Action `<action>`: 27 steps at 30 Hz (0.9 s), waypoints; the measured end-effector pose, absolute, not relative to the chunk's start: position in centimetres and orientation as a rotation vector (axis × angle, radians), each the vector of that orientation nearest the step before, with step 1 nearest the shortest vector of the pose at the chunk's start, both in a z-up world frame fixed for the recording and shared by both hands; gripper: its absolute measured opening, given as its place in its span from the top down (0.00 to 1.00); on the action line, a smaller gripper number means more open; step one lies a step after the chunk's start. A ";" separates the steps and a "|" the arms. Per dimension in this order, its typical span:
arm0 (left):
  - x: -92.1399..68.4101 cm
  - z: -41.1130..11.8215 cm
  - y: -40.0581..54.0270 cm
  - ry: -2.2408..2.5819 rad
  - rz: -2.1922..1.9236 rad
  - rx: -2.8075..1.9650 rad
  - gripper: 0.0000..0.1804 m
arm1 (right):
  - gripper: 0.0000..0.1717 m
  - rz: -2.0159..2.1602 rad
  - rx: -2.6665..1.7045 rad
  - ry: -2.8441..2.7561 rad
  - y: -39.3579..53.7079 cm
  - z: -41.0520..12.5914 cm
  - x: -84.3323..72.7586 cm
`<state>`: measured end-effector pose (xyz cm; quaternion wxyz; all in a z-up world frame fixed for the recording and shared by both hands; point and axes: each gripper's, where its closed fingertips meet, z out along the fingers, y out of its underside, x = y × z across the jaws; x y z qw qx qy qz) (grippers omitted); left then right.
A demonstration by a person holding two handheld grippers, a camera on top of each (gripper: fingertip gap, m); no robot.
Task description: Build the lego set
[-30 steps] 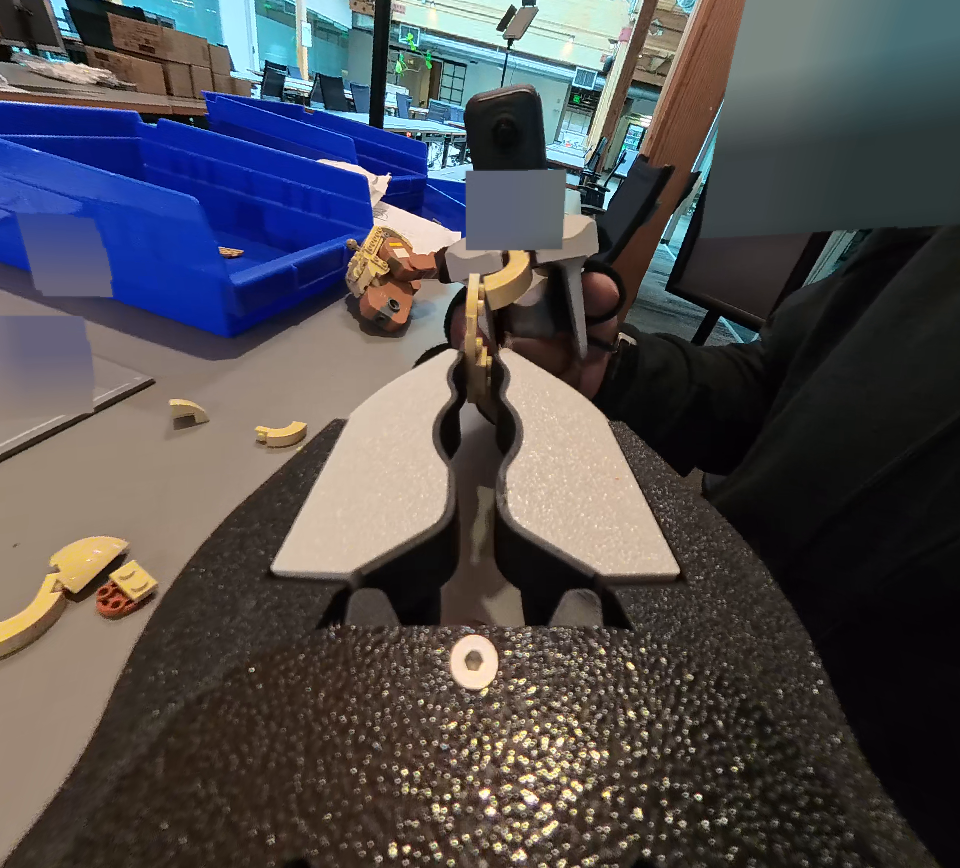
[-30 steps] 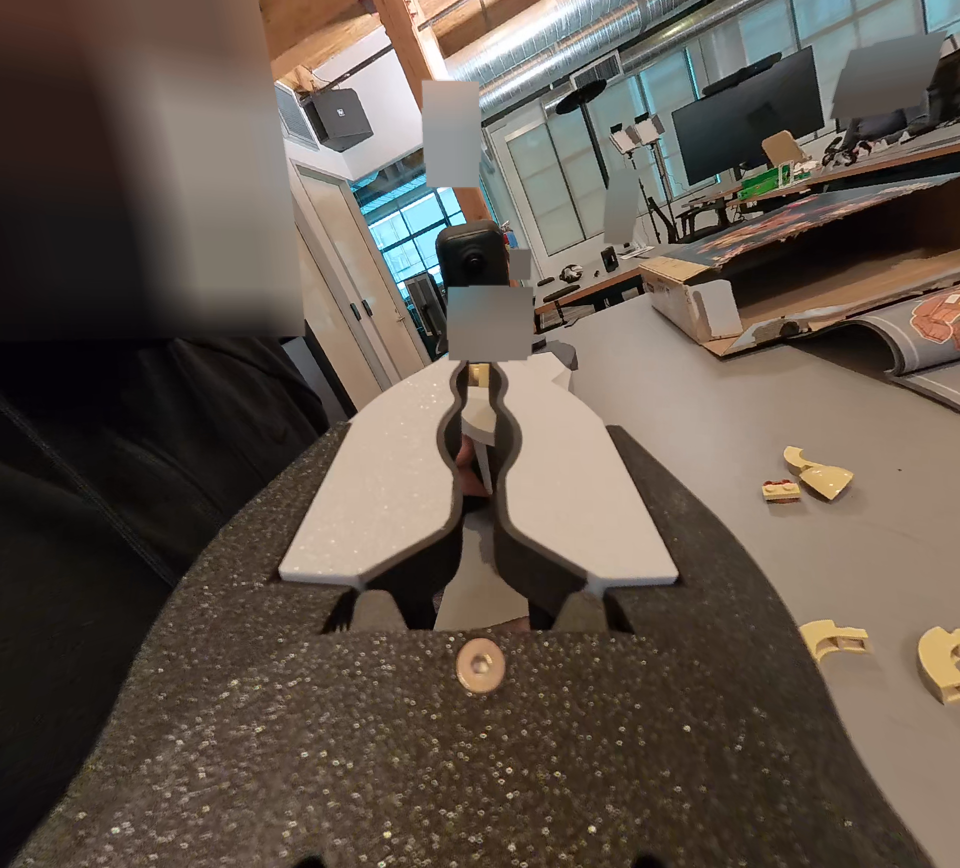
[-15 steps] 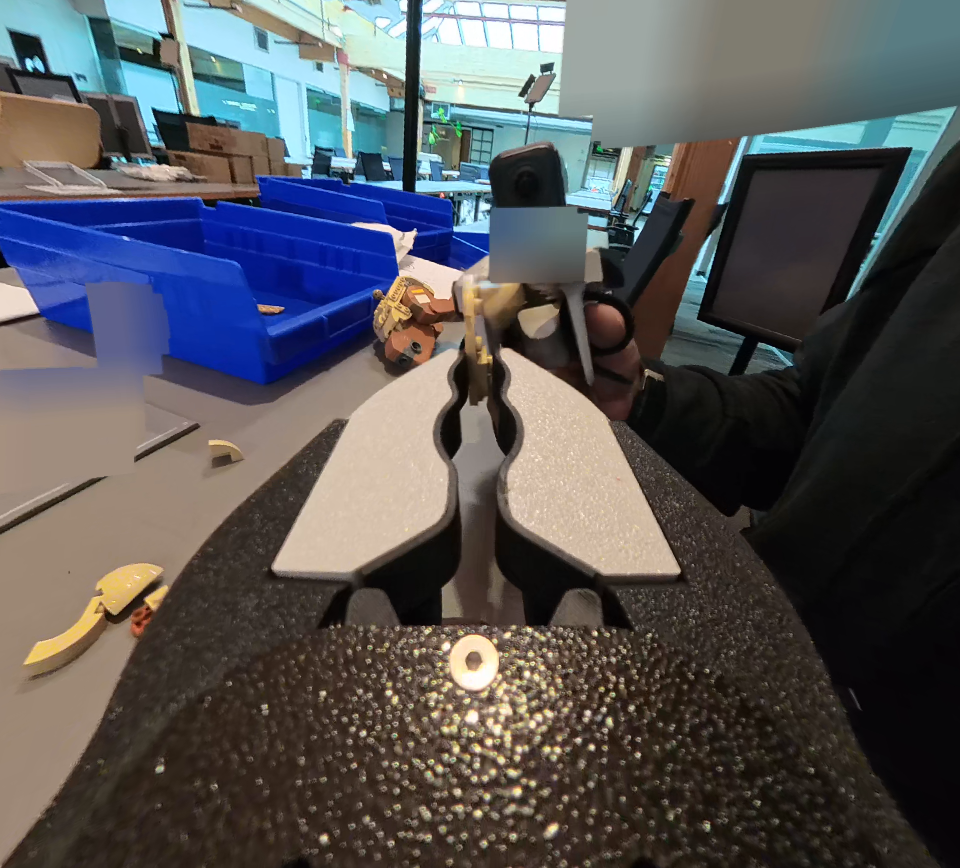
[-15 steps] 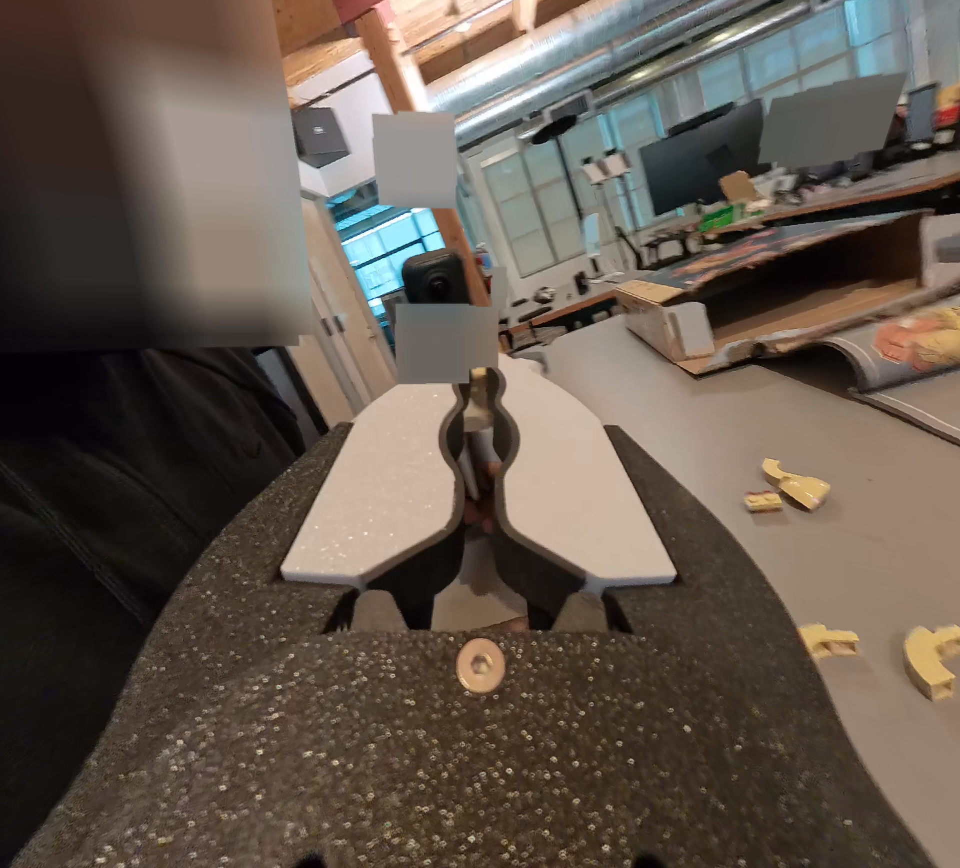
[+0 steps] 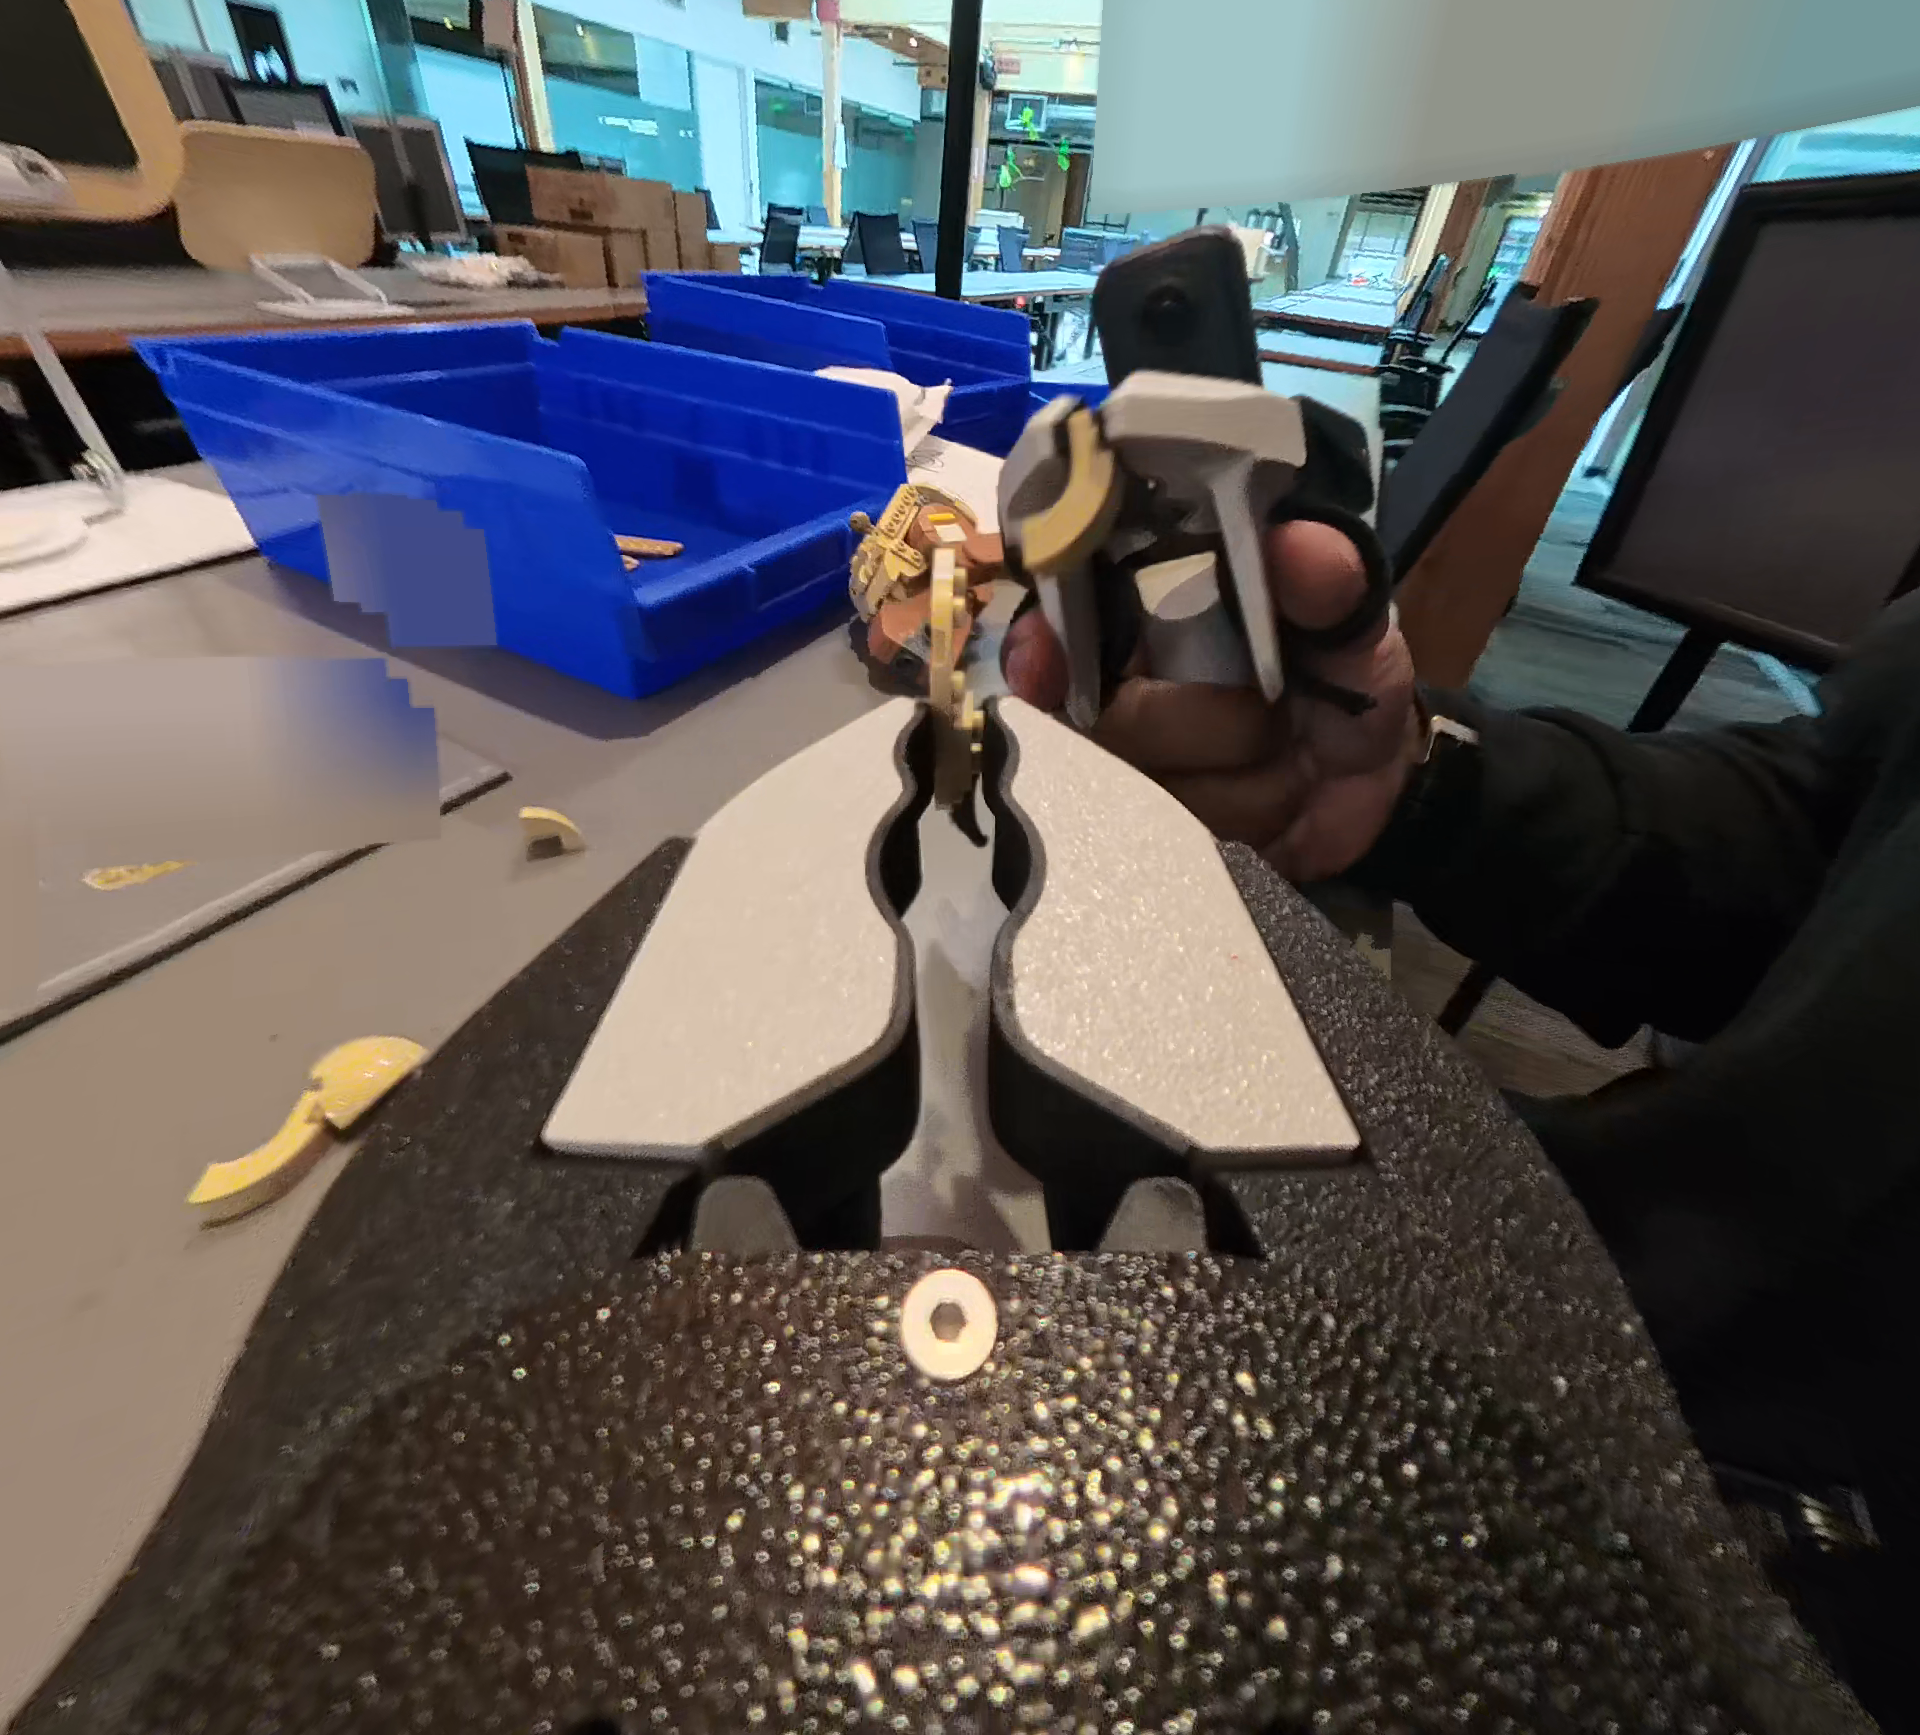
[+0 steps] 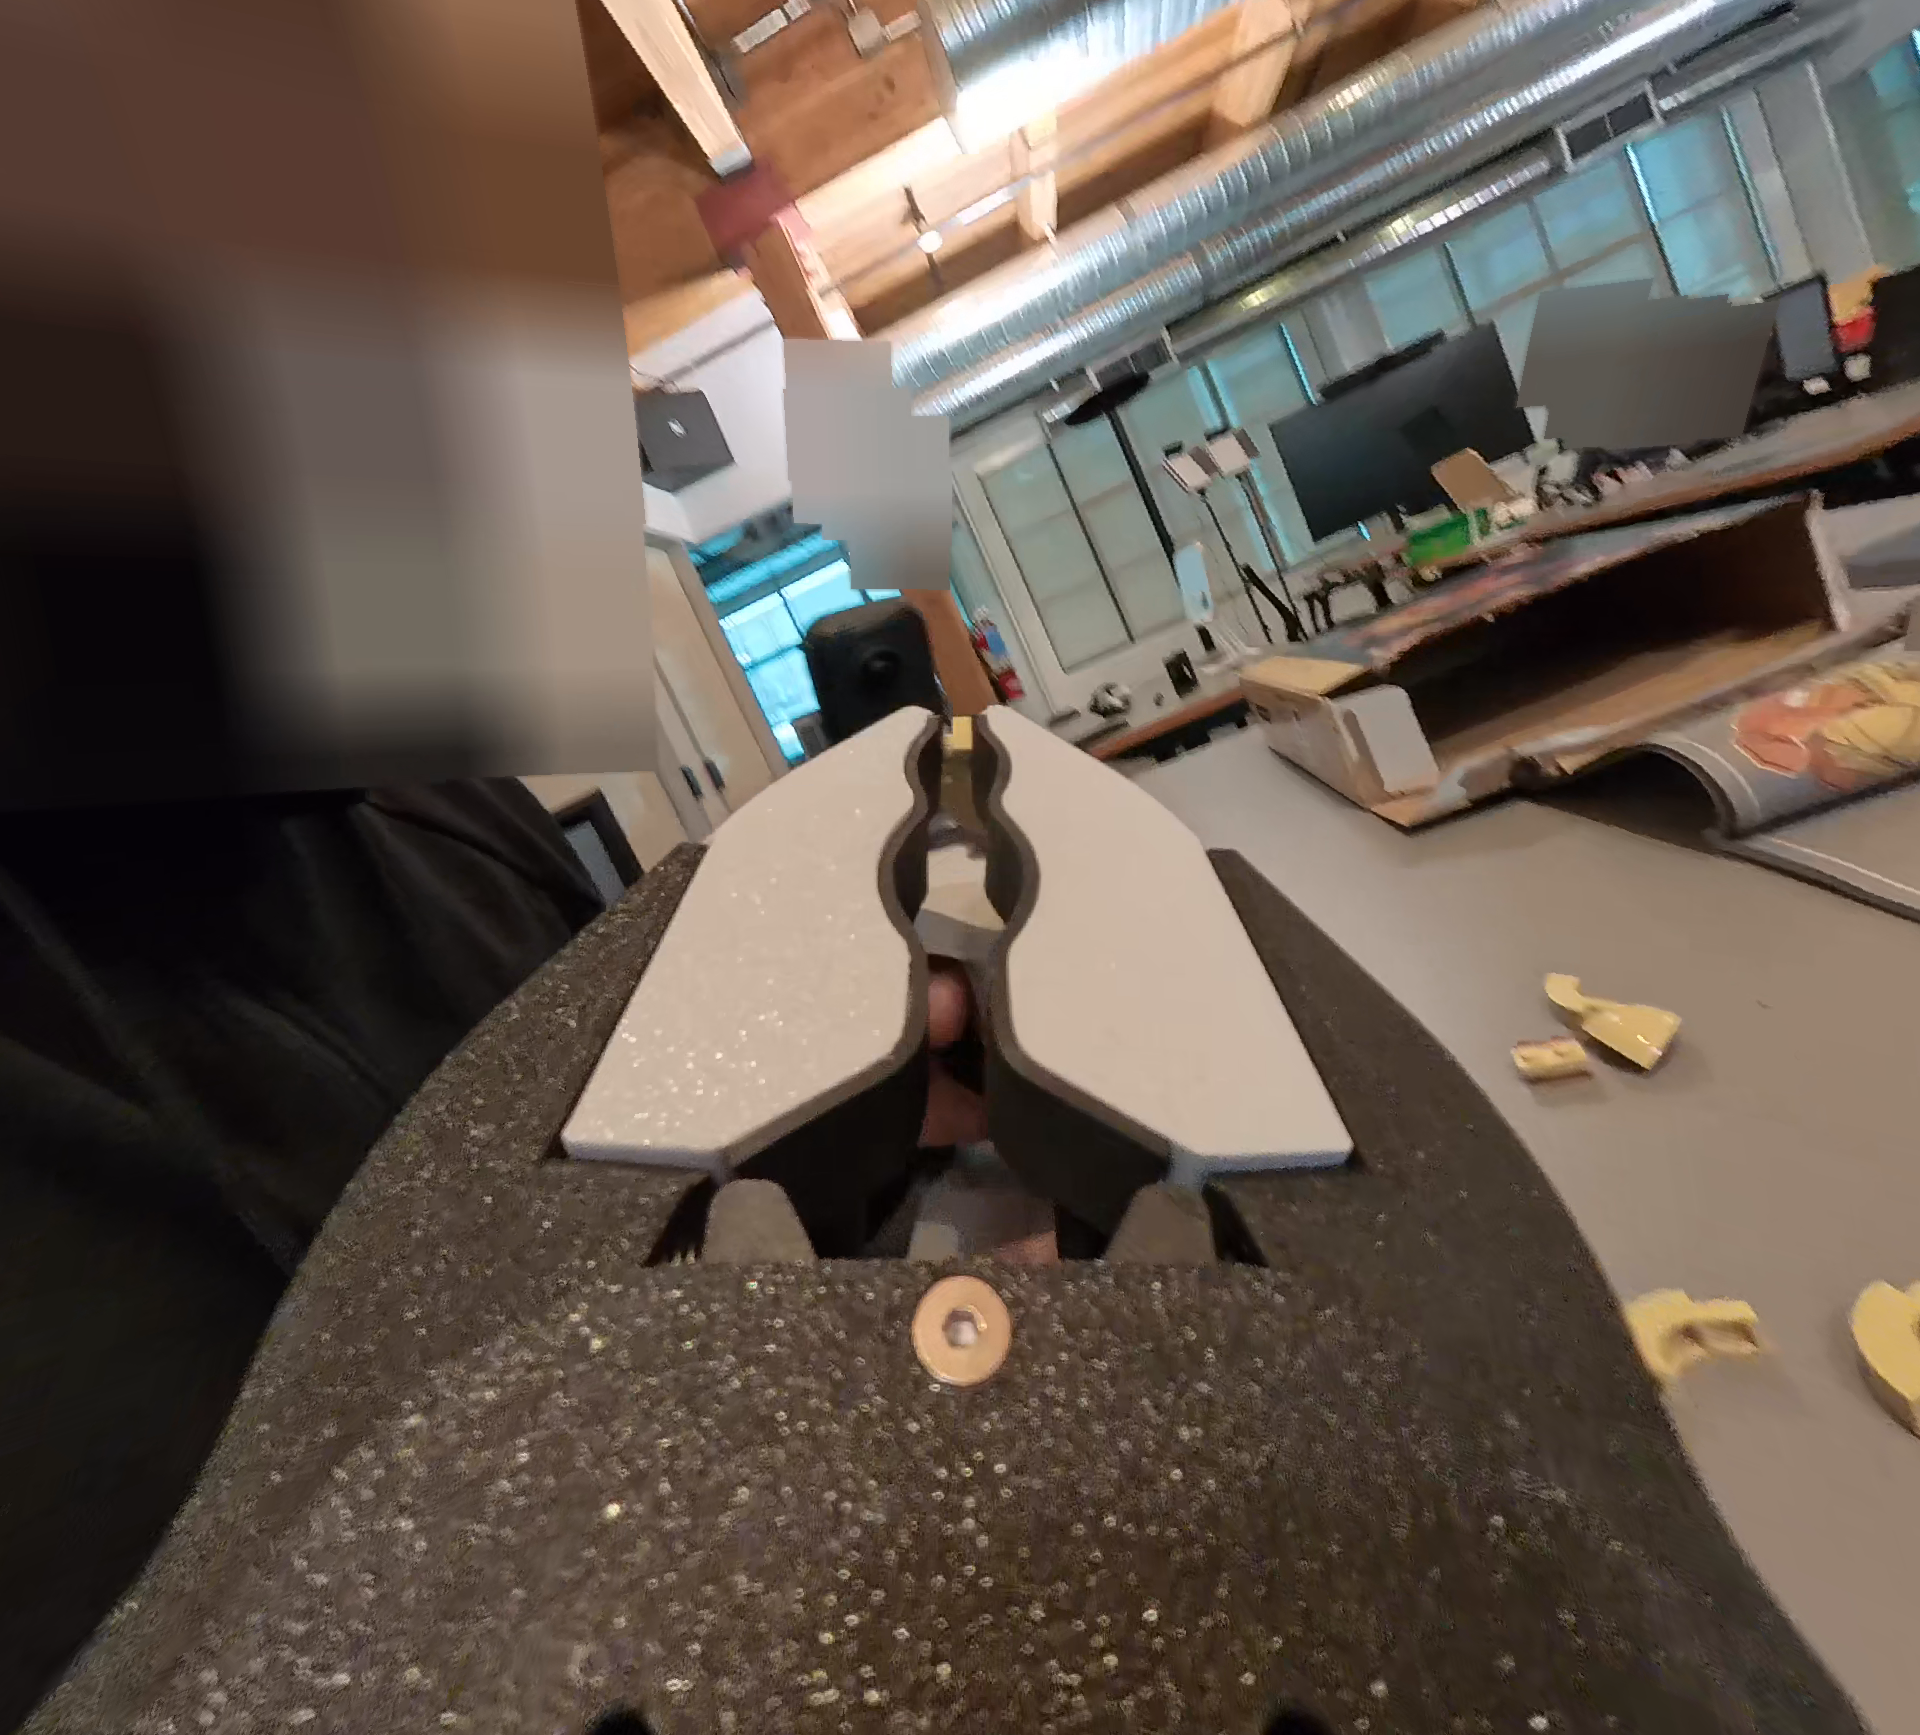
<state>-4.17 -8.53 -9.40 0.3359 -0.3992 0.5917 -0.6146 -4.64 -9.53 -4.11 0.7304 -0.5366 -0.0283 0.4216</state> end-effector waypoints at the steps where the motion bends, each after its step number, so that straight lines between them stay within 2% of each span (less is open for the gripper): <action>1: -4.1 -9.5 -8.7 1.545 -1.634 -1.069 0.96 | 0.97 0.957 -1.144 -0.059 -9.8 -3.7 -4.6; 11: -4.5 -8.2 -9.4 1.438 -1.842 -1.089 0.96 | 0.98 1.047 -1.060 -0.014 -9.3 -3.2 -5.5; 27: -4.4 -9.3 -9.4 1.510 -1.606 -1.071 0.96 | 0.97 0.796 -1.192 -0.010 -8.5 -4.4 -5.2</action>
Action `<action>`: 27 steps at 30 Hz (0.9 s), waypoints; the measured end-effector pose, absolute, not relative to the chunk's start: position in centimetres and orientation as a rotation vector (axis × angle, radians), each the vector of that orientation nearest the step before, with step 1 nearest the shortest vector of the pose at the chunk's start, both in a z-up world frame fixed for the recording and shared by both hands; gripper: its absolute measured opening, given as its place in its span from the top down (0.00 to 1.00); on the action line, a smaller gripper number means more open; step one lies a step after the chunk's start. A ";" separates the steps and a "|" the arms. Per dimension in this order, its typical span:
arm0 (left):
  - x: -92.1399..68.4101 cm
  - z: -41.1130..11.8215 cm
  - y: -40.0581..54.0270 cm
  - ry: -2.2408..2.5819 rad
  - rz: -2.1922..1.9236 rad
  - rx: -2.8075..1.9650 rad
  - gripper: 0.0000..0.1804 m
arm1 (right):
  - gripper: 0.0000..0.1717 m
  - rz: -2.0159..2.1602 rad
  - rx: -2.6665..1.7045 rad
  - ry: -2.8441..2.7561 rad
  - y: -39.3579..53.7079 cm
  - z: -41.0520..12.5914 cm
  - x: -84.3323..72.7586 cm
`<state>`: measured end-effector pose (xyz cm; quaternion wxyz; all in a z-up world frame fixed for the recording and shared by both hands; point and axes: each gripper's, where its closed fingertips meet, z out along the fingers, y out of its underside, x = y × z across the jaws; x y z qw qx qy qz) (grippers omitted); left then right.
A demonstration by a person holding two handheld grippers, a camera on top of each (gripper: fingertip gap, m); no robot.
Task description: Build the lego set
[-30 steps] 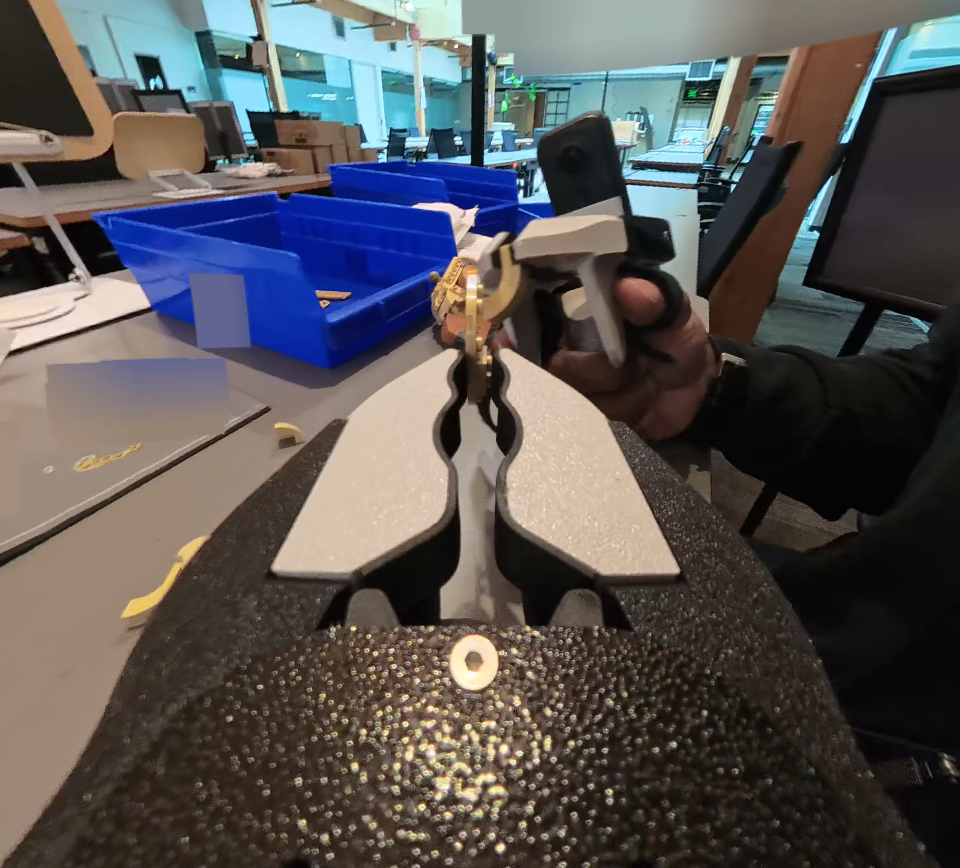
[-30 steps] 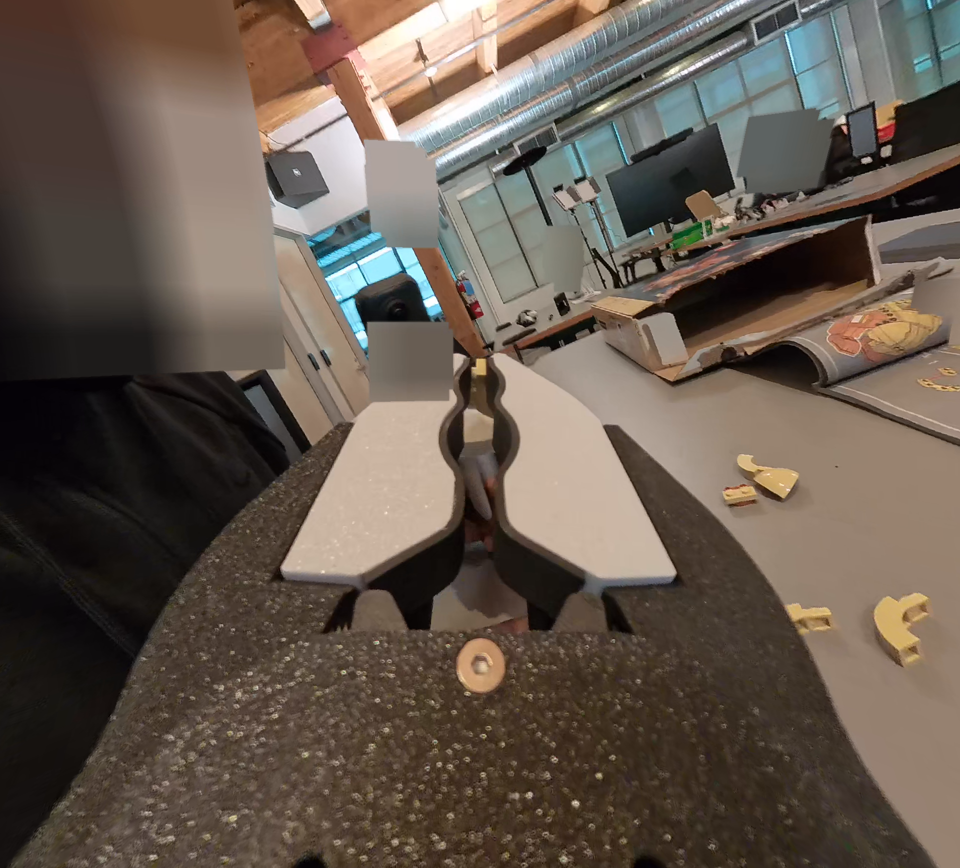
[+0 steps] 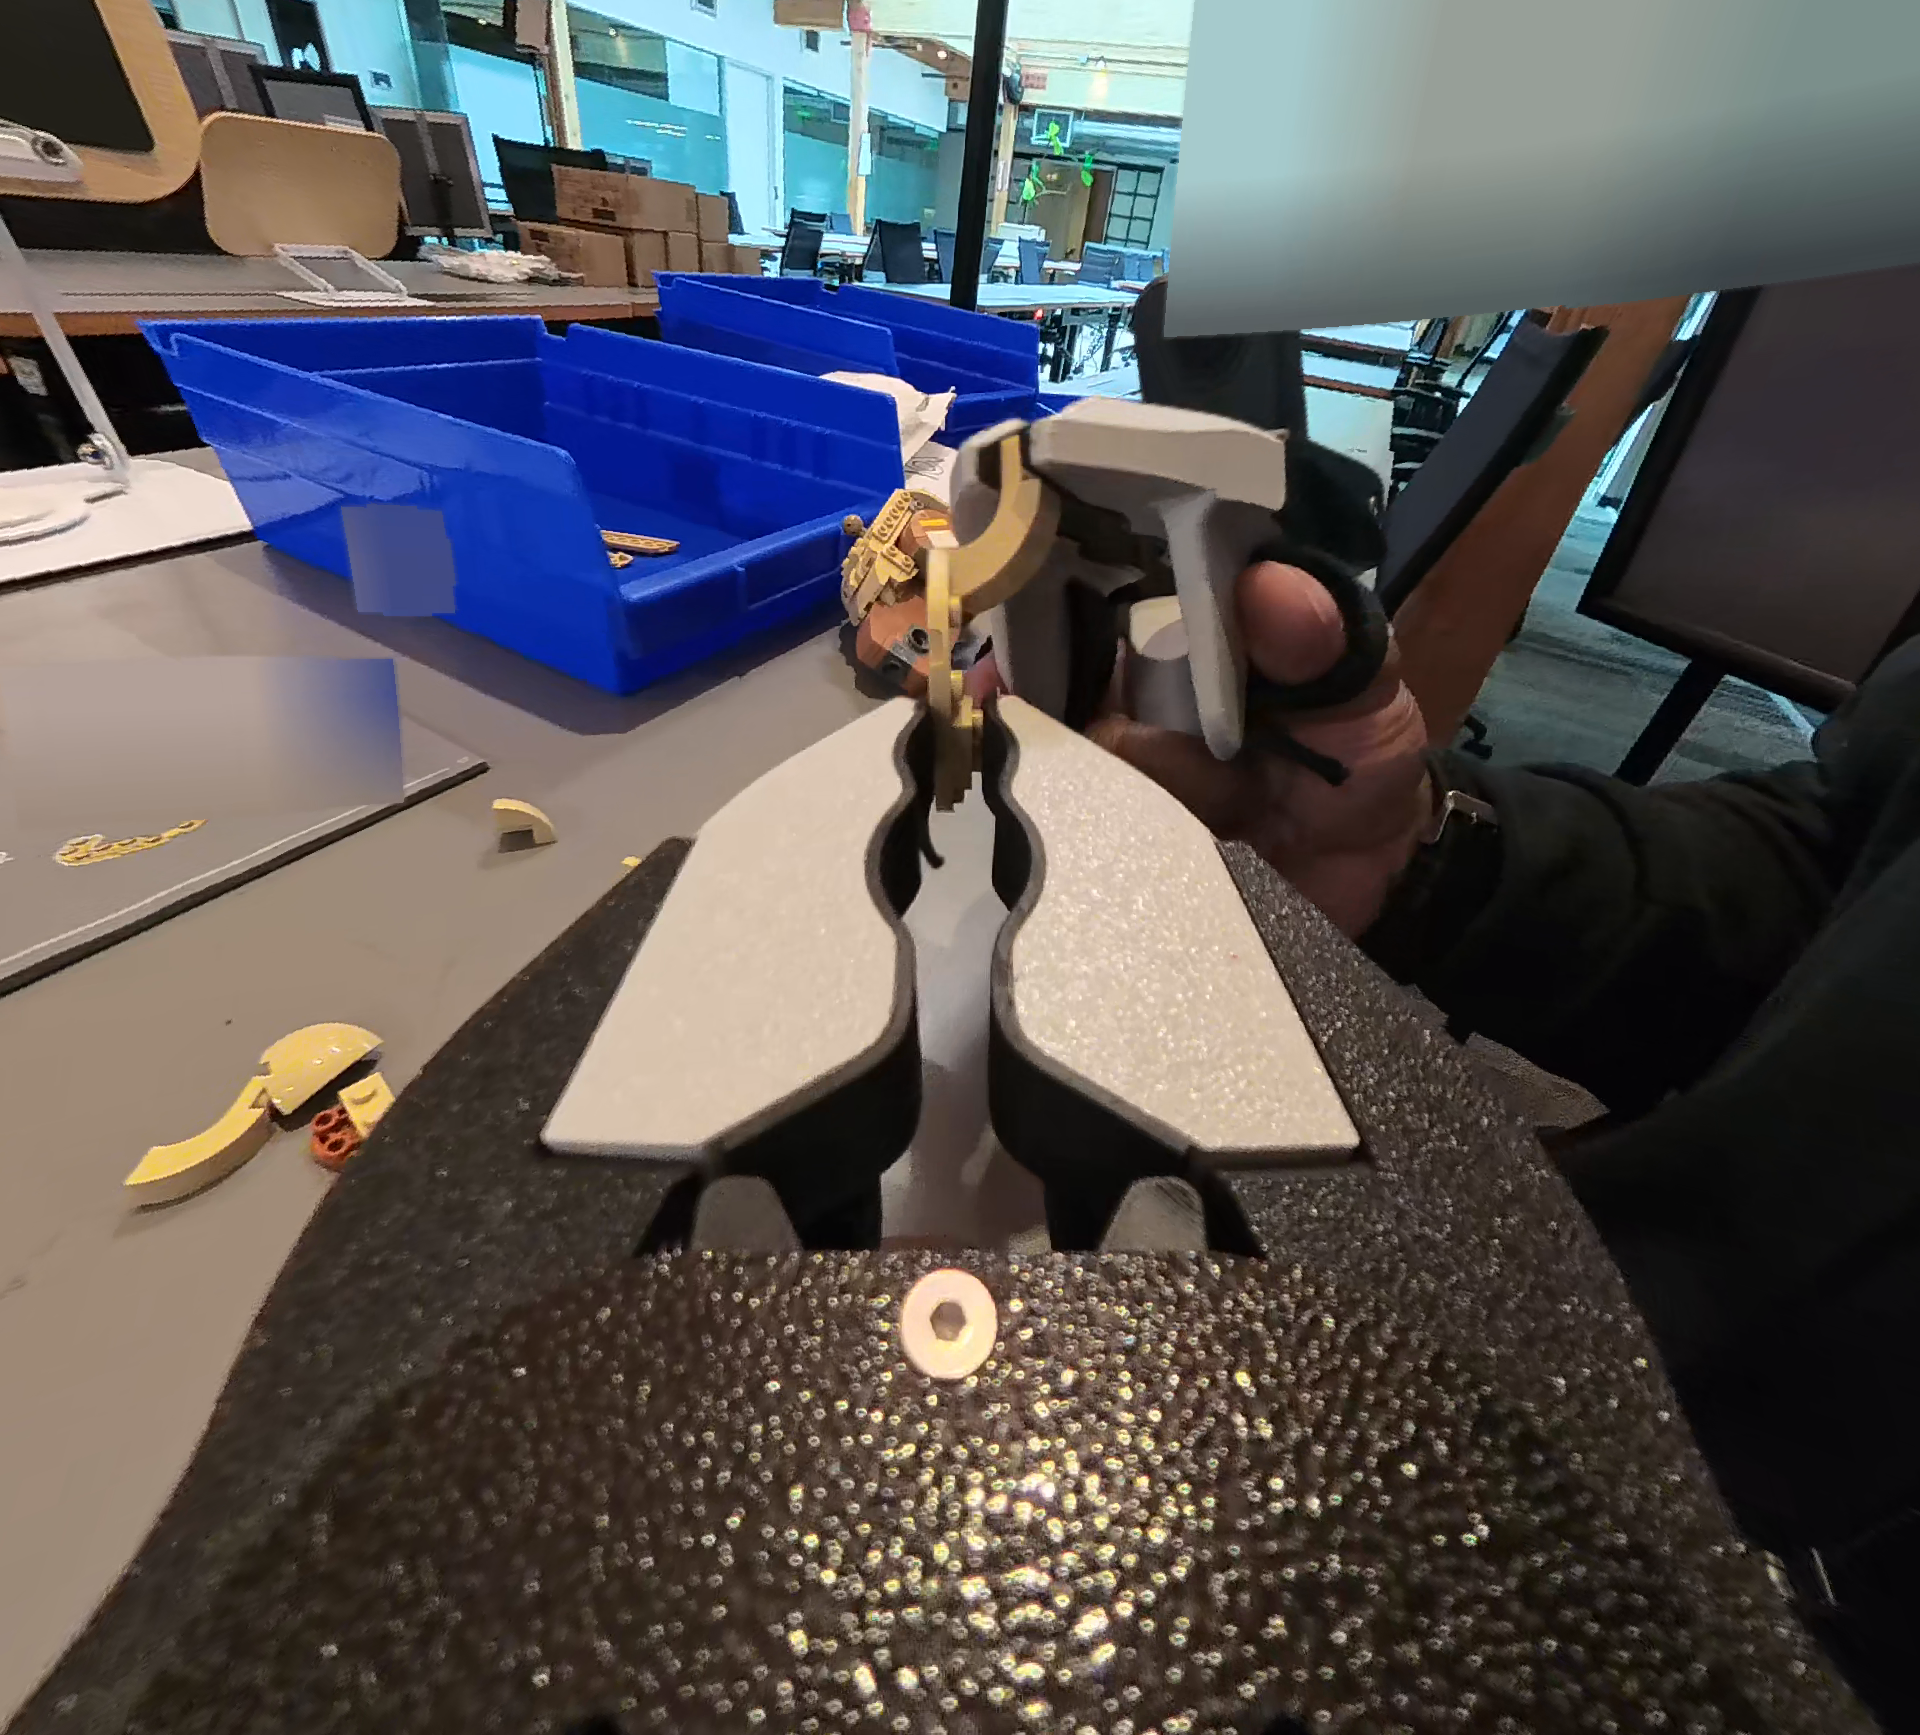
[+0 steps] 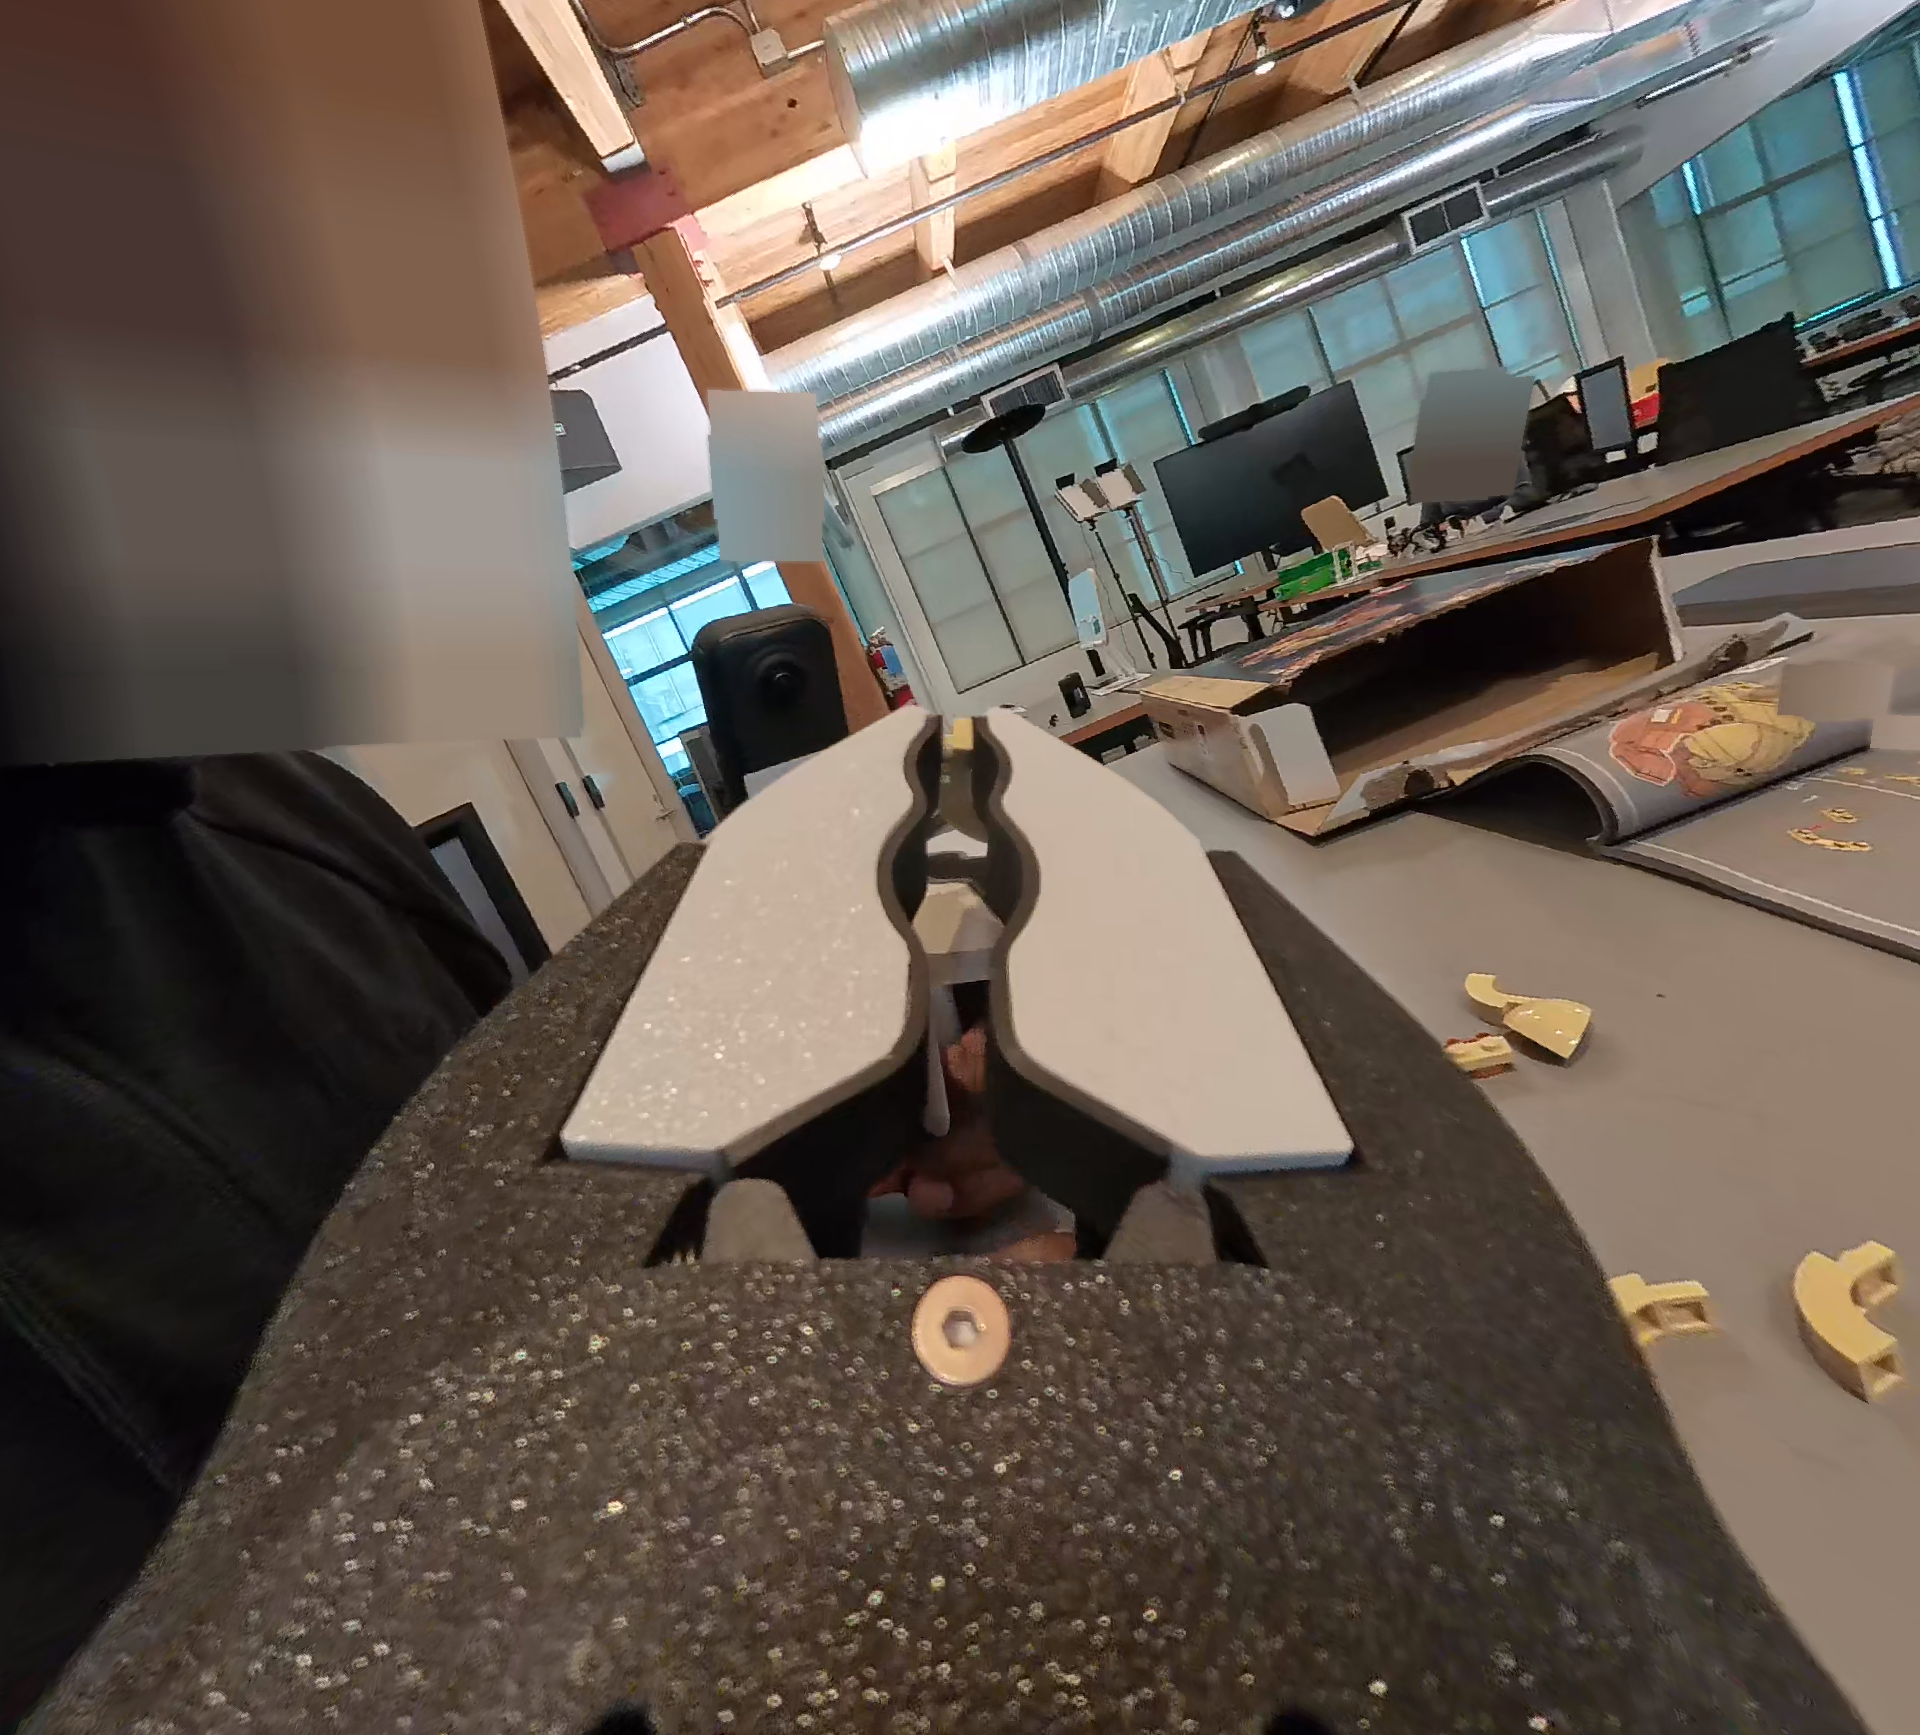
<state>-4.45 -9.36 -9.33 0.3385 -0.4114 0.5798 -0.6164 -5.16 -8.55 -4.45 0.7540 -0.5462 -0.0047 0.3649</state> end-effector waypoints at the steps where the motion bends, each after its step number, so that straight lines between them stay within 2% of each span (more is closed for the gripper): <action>1: -4.5 -9.3 -9.3 1.509 -1.610 -1.071 0.96 | 0.97 0.789 -1.193 -0.008 -8.5 -4.5 -5.1; 15: -4.7 -8.4 -9.0 1.432 -1.673 -1.042 0.96 | 0.95 0.757 -1.172 0.109 -8.5 -4.6 -3.9; 27: -4.4 -8.3 -9.0 1.394 -1.610 -1.043 0.96 | 1.00 0.715 -1.227 0.197 -7.7 -5.7 -4.5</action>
